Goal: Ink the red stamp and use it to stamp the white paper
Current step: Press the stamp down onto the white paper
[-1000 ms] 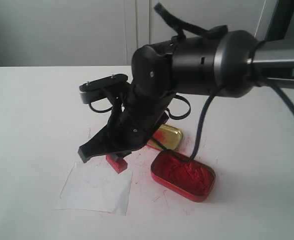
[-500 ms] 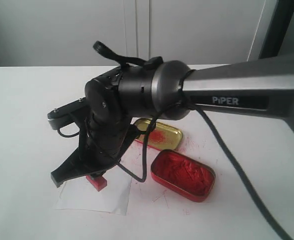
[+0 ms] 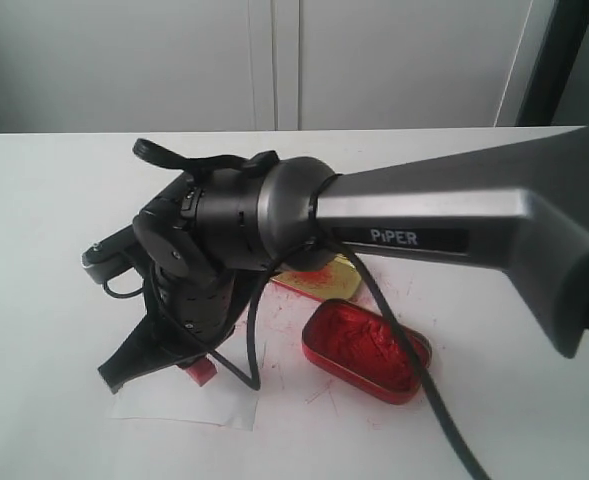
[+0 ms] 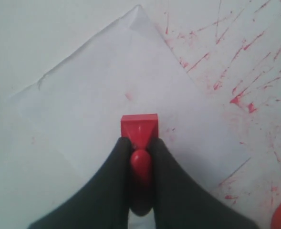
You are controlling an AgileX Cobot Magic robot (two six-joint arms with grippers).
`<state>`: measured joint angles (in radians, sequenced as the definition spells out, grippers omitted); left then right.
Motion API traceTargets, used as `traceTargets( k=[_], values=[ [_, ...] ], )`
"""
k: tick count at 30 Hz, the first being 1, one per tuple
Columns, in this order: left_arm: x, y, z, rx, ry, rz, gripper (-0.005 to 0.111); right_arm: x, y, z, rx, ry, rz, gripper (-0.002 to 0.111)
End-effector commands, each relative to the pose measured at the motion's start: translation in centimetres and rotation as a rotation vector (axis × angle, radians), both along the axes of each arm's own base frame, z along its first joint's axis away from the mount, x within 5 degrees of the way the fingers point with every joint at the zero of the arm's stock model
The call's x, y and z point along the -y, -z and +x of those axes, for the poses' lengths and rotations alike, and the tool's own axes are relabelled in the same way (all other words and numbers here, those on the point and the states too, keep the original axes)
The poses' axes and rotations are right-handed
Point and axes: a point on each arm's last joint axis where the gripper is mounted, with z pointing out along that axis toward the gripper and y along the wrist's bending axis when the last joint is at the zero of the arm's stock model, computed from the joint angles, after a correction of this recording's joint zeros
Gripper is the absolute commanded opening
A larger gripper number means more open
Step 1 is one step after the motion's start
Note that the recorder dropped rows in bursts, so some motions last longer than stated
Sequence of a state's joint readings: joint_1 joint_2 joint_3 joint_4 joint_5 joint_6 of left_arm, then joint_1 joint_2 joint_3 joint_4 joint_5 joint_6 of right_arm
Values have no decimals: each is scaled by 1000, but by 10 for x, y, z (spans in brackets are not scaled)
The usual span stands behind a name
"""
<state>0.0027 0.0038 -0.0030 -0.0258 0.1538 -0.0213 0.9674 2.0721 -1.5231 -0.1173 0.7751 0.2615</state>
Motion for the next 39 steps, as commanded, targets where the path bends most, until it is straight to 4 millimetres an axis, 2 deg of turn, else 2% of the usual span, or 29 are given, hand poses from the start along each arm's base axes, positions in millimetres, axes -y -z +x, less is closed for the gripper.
traceTargets(
  k=[1, 9, 14, 15, 19, 28, 30, 34, 39],
  values=[
    [0, 0, 0, 4, 2, 0, 0, -3, 10, 2, 6, -6, -9, 0],
    [0, 0, 0, 4, 2, 0, 0, -4, 16, 4, 3, -5, -12, 0],
    [0, 0, 0, 4, 2, 0, 0, -1, 64, 2, -84, 1, -142, 0],
    [0, 0, 0, 4, 2, 0, 0, 2, 79, 0, -118, 2, -196, 0],
    [0, 0, 0, 4, 2, 0, 0, 4, 97, -1, -148, 3, -241, 0],
    [0, 0, 0, 4, 2, 0, 0, 3, 95, -2, -156, 14, -221, 0],
    [0, 0, 0, 4, 2, 0, 0, 1, 83, -1, -138, 19, -178, 0],
    [0, 0, 0, 4, 2, 0, 0, -1, 45, 1, -77, 15, -92, 0],
    [0, 0, 0, 4, 2, 0, 0, 1, 22, 3, -48, 22, -49, 0]
  ],
)
